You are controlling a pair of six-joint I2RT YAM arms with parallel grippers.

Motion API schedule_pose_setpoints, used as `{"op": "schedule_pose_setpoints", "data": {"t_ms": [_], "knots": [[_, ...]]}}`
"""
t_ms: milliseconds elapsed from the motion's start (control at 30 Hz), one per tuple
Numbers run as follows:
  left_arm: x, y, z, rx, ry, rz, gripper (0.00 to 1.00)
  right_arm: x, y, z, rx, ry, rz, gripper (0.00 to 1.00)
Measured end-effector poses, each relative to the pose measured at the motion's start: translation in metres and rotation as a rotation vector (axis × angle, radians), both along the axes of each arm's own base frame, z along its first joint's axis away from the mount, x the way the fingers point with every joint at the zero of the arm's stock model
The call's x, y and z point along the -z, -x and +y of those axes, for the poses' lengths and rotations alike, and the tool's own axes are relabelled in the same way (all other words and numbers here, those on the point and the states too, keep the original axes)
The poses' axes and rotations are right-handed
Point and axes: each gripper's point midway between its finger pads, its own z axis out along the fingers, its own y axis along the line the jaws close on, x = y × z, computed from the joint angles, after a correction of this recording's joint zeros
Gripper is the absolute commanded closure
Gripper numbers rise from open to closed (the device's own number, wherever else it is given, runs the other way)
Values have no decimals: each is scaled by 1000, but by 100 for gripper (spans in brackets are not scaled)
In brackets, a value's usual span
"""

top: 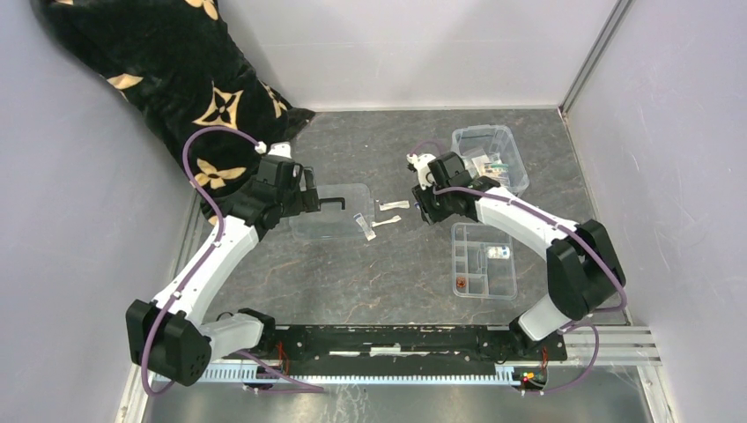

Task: Organize the medicine kit
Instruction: Pick up the medical item at the center of the board.

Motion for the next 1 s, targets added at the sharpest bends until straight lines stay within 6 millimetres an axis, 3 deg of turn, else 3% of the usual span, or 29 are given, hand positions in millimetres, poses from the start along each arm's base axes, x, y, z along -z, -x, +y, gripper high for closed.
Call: {"op": "schedule_pose_setpoints", "data": {"t_ms": [200,400,567,800,1000], "knots": [[15,7,3,19,-28,27,0,20,-10,4,10,29,14,64],[16,7,2,27,-25,30,0,38,-31,10,12,87,24,63],[17,7,0,34,-19,33,0,30,-49,28,-50,56,-5,60],[18,6,0,34,-20,37,0,9,-74,65,-282,-1,-90,38],[17,5,2,23,-29,29,0,13,-84,70,-420,54,-145,34]]}}
